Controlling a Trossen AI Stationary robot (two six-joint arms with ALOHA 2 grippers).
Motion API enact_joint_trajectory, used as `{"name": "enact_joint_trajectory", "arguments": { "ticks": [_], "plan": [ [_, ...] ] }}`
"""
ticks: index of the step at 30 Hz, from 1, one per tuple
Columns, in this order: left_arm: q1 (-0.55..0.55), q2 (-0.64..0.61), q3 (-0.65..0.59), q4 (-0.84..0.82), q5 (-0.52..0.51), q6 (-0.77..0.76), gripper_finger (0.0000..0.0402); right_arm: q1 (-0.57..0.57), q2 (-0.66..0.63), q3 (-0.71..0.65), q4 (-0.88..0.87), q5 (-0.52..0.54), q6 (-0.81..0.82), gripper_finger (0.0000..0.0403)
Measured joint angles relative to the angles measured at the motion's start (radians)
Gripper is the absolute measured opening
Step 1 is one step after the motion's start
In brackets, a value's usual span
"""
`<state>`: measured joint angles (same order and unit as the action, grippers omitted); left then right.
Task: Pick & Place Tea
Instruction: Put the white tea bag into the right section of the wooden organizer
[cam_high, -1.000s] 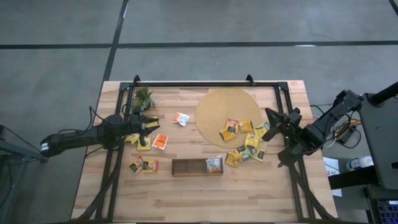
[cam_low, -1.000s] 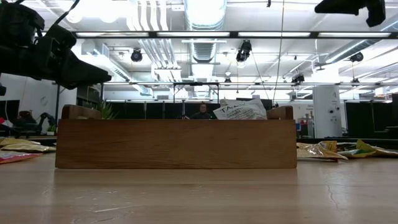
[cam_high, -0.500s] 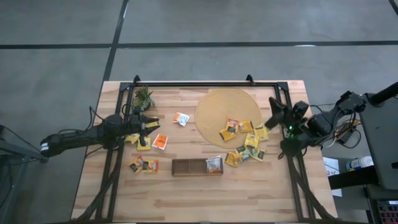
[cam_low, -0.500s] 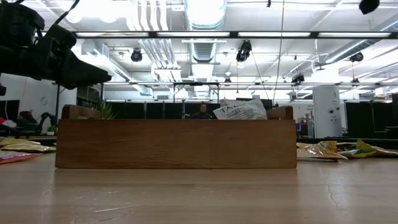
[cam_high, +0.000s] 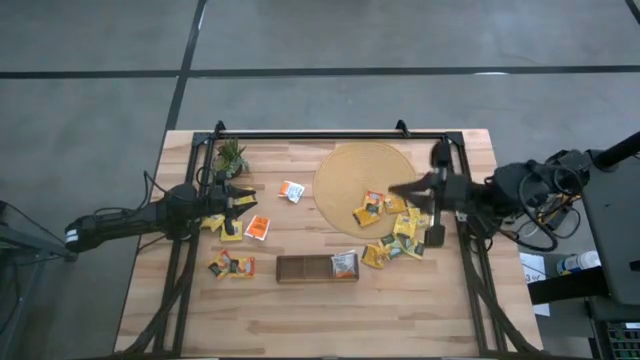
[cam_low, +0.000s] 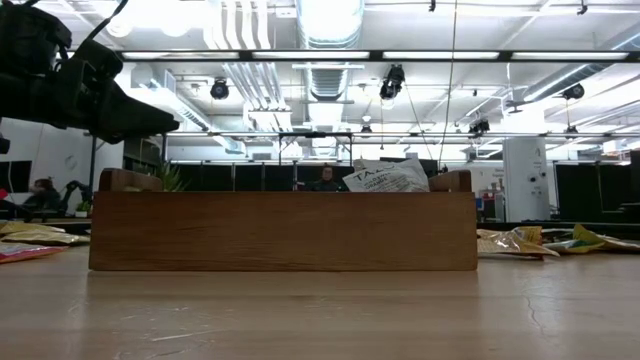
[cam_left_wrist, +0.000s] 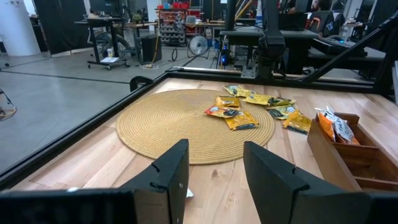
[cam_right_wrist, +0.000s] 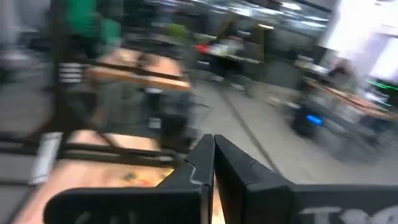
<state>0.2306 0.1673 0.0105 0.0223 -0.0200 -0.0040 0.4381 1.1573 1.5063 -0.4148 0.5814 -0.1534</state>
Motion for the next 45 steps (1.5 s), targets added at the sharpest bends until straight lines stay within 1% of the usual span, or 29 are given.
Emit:
{"name": "enact_joint_trajectory", "arguments": {
  "ticks": [1, 2, 4, 5, 6, 7, 8, 10, 13, 14, 16, 18, 21, 23, 24, 26, 29, 32, 34, 38, 39, 41, 45],
  "plan": [
    [0.000, 0.000, 0.000, 0.000, 0.000, 0.000, 0.0147, -0.032, 0.023, 0.034, -0.041, -0.044, 0.013, 0.0009],
    [0.000, 0.000, 0.000, 0.000, 0.000, 0.000, 0.0147, -0.065, 0.044, 0.074, -0.124, -0.069, 0.046, 0.0009],
    [0.000, 0.000, 0.000, 0.000, 0.000, 0.000, 0.0147, -0.138, 0.095, 0.144, -0.357, -0.137, 0.161, 0.0009],
    [0.000, 0.000, 0.000, 0.000, 0.000, 0.000, 0.0147, -0.172, 0.121, 0.163, -0.441, -0.179, 0.216, 0.0009],
    [0.000, 0.000, 0.000, 0.000, 0.000, 0.000, 0.0147, -0.197, 0.143, 0.164, -0.478, -0.210, 0.256, 0.0009],
    [0.000, 0.000, 0.000, 0.000, 0.000, 0.000, 0.0147, -0.206, 0.159, 0.151, -0.469, -0.241, 0.266, 0.0009],
    [0.000, 0.000, 0.000, 0.000, 0.000, 0.000, 0.0147, -0.204, 0.168, 0.123, -0.405, -0.261, 0.252, 0.0009],
    [0.000, 0.000, 0.000, 0.000, 0.000, 0.000, 0.0147, -0.184, 0.161, 0.050, -0.193, -0.298, 0.169, 0.0009],
    [0.000, 0.000, 0.000, 0.000, 0.000, 0.000, 0.0147, -0.167, 0.102, -0.098, 0.113, -0.441, 0.046, 0.0008],
    [0.000, 0.000, 0.000, 0.000, 0.000, 0.000, 0.0147, -0.168, 0.072, -0.159, 0.186, -0.459, 0.029, 0.0009],
    [0.000, 0.001, 0.000, 0.000, 0.000, 0.000, 0.0147, -0.174, 0.000, -0.302, 0.301, -0.448, 0.029, 0.0009],
    [0.000, 0.001, 0.000, 0.000, 0.000, 0.000, 0.0147, -0.184, -0.088, -0.472, 0.434, -0.438, 0.065, 0.0009],
    [0.000, 0.002, 0.000, 0.001, 0.000, 0.000, 0.0147, -0.188, -0.222, -0.714, 0.729, -0.452, 0.111, 0.0009],
    [0.000, 0.003, 0.000, 0.001, 0.000, 0.000, 0.0147, -0.187, -0.290, -0.836, 0.864, -0.459, 0.118, 0.0009],
    [0.000, 0.003, 0.000, 0.001, 0.000, 0.000, 0.0147, -0.187, -0.318, -0.880, 0.891, -0.458, 0.118, 0.0009],
    [0.000, 0.003, 0.000, 0.001, 0.000, 0.000, 0.0147, -0.191, -0.365, -0.939, 0.889, -0.444, 0.114, 0.0009],
    [0.000, 0.003, 0.000, 0.001, 0.000, 0.000, 0.0147, -0.207, -0.420, -0.993, 0.884, -0.387, 0.086, 0.0009],
    [0.000, 0.003, 0.000, 0.001, 0.000, 0.000, 0.0147, -0.269, -0.466, -1.047, 0.878, -0.370, 0.097, 0.0009],
    [0.000, 0.003, 0.000, 0.000, 0.000, 0.000, 0.0147, -0.326, -0.486, -1.086, 0.906, -0.410, 0.136, 0.0009],
    [0.000, 0.003, 0.000, 0.000, 0.000, 0.000, 0.0147, -0.425, -0.500, -1.155, 1.015, -0.607, 0.182, 0.0009],
    [0.000, 0.003, 0.000, 0.000, 0.000, 0.000, 0.0147, -0.437, -0.509, -1.169, 1.030, -0.635, 0.185, 0.0009],
    [0.000, 0.003, 0.000, 0.000, 0.000, 0.000, 0.0147, -0.440, -0.543, -1.196, 1.044, -0.642, 0.176, 0.0009],
    [0.000, 0.003, 0.000, 0.000, 0.000, 0.000, 0.0147, -0.411, -0.627, -1.270, 1.091, -0.610, 0.152, 0.0009]
  ]
}}
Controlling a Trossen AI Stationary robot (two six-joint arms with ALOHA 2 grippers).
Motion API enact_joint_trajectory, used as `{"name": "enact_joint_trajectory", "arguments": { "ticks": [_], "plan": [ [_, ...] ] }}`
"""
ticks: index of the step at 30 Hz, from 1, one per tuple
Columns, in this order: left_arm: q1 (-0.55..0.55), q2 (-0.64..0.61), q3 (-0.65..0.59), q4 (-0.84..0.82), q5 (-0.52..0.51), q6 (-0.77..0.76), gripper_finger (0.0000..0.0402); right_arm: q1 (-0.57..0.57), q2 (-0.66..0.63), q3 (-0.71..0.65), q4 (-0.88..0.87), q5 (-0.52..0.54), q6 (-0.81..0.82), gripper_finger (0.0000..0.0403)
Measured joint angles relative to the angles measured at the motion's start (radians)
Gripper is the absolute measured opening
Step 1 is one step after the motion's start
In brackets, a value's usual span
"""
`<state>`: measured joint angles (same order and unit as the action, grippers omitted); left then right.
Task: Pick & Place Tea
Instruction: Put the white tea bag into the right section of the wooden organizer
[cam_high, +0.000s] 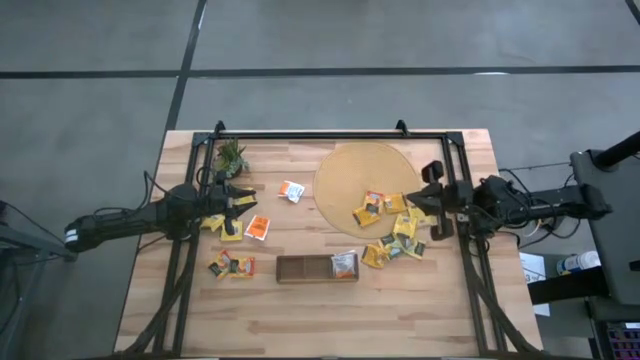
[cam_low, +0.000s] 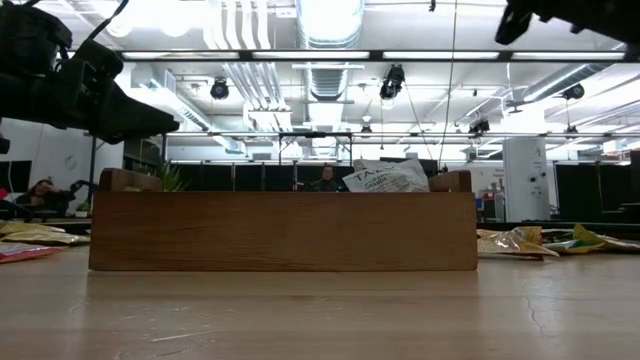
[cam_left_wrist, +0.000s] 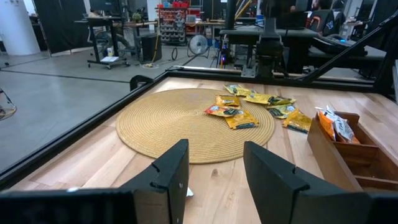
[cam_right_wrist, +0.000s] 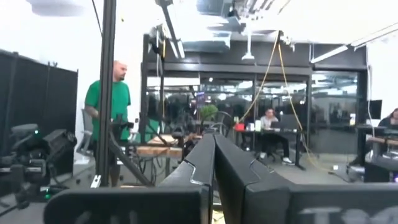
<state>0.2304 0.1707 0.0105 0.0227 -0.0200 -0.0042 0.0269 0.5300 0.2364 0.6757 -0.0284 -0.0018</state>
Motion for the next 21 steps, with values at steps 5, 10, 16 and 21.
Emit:
{"name": "enact_joint_trajectory", "arguments": {
  "ticks": [5, 10, 16, 21],
  "plan": [
    [0.000, 0.000, 0.000, 0.000, 0.000, 0.000, 0.0147, 0.037, -0.148, -0.104, 0.017, 0.017, -0.022, 0.0009],
    [0.000, 0.000, 0.000, 0.000, 0.000, 0.000, 0.0147, 0.044, -0.307, -0.177, 0.010, 0.056, -0.037, 0.0009],
    [0.000, 0.000, 0.000, 0.000, 0.000, 0.000, 0.0147, 0.045, -0.524, -0.201, -0.180, 0.078, -0.065, 0.0009],
    [0.000, 0.003, 0.000, 0.000, -0.001, 0.000, 0.0147, 0.045, -0.514, -0.177, -0.281, 0.147, -0.037, 0.0009]
  ]
}}
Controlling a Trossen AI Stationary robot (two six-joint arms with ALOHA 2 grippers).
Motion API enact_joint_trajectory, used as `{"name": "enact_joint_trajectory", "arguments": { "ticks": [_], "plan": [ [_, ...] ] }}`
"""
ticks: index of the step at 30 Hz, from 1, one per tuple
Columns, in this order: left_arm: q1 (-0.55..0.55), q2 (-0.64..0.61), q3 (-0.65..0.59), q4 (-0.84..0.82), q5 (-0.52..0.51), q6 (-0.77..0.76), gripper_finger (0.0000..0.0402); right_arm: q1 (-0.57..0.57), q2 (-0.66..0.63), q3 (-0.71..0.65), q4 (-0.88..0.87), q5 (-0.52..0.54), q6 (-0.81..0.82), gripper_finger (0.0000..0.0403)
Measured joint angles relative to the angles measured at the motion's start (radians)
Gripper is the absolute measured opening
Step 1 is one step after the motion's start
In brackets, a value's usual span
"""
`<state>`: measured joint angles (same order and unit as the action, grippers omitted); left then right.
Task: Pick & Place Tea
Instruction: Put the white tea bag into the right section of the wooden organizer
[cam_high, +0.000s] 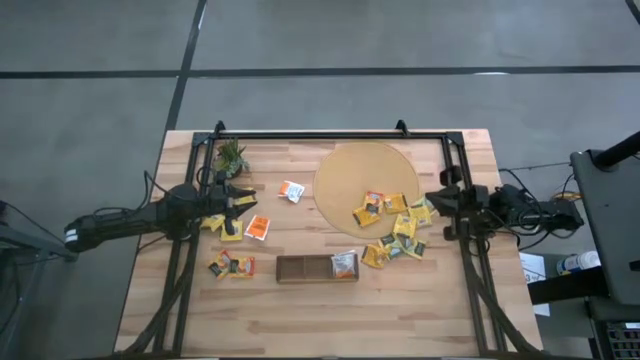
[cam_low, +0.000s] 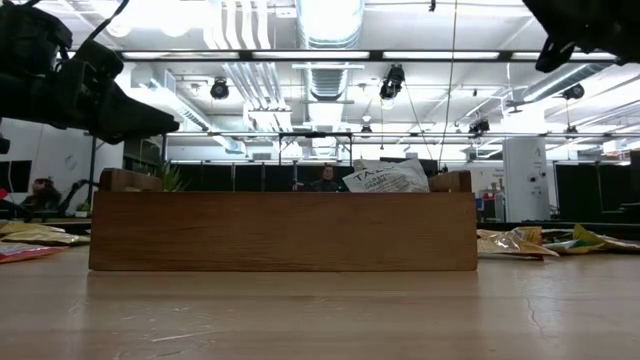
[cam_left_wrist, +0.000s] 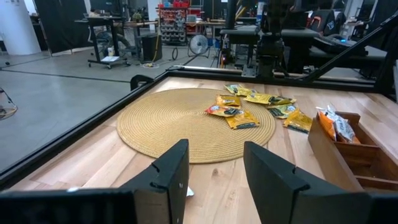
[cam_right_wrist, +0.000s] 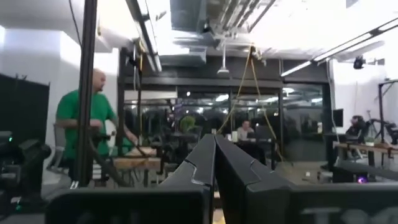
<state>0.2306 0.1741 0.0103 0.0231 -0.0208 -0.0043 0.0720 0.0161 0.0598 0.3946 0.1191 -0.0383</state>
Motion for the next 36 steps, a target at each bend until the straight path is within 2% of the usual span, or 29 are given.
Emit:
{"name": "enact_joint_trajectory", "arguments": {
  "ticks": [8, 13, 25, 36],
  "plan": [
    [0.000, 0.007, 0.000, 0.000, -0.004, 0.000, 0.0147, 0.000, -0.014, -0.025, -0.121, 0.015, -0.028, 0.0009],
    [0.000, 0.007, 0.000, 0.001, -0.004, 0.000, 0.0147, 0.000, -0.014, -0.035, -0.138, 0.015, -0.018, 0.0009],
    [0.000, 0.007, 0.000, 0.000, -0.003, 0.000, 0.0147, 0.000, -0.015, -0.037, -0.389, 0.014, -0.022, 0.0009],
    [0.000, 0.007, 0.000, 0.000, -0.003, 0.000, 0.0147, 0.000, 0.022, -0.037, -0.400, 0.012, -0.035, 0.0009]
  ]
}}
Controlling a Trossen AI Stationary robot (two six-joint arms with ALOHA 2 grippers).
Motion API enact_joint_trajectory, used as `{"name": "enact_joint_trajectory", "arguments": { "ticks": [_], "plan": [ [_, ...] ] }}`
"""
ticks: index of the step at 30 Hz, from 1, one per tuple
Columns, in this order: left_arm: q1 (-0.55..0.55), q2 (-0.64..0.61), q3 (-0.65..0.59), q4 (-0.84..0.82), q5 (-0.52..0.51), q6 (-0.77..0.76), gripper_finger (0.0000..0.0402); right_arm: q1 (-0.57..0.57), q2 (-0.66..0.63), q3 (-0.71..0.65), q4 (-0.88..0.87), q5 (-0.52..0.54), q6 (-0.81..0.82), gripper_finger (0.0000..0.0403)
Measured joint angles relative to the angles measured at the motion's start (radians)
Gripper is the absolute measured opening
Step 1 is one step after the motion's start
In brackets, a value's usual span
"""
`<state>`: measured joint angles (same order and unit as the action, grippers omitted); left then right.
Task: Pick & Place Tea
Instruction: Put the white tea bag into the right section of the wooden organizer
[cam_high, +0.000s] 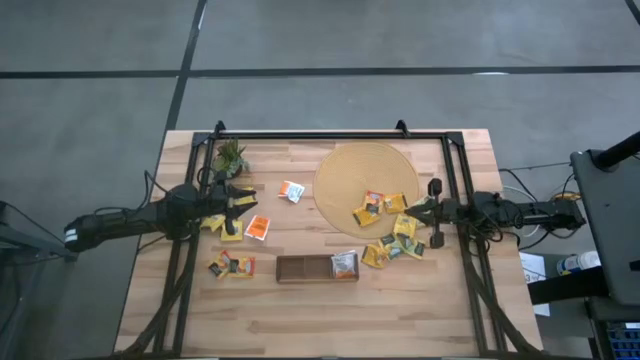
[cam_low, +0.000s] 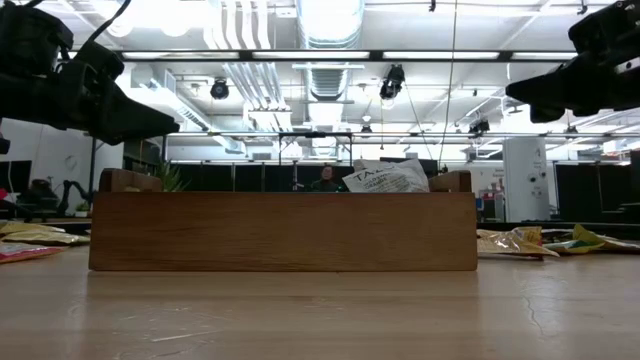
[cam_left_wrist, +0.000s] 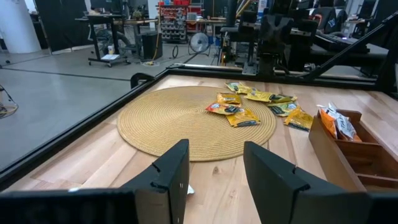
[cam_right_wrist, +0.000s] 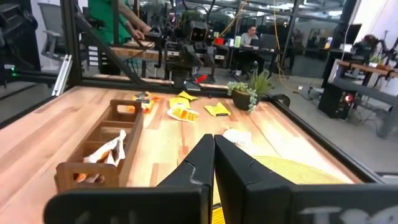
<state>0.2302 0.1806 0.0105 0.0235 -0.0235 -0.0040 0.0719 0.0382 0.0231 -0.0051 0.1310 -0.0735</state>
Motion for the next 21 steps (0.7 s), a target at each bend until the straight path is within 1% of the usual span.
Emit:
{"name": "enact_joint_trajectory", "arguments": {
  "ticks": [3, 6, 9, 16, 21],
  "plan": [
    [0.000, 0.000, 0.000, 0.000, 0.000, 0.004, 0.0147, 0.000, 0.005, 0.000, 0.000, 0.000, 0.014, 0.0009],
    [0.000, 0.000, 0.000, 0.000, 0.000, 0.067, 0.0147, 0.000, 0.005, 0.000, 0.001, 0.000, 0.014, 0.0009],
    [0.000, 0.000, 0.000, 0.000, -0.001, 0.089, 0.0147, 0.000, 0.005, 0.000, 0.001, 0.000, 0.018, 0.0009],
    [0.000, 0.000, 0.000, 0.000, -0.001, 0.013, 0.0147, 0.000, 0.005, 0.000, 0.001, 0.000, 0.018, 0.0009],
    [0.000, 0.000, 0.000, 0.002, 0.000, -0.012, 0.0147, 0.000, 0.005, 0.000, 0.001, 0.000, 0.018, 0.0009]
  ]
}}
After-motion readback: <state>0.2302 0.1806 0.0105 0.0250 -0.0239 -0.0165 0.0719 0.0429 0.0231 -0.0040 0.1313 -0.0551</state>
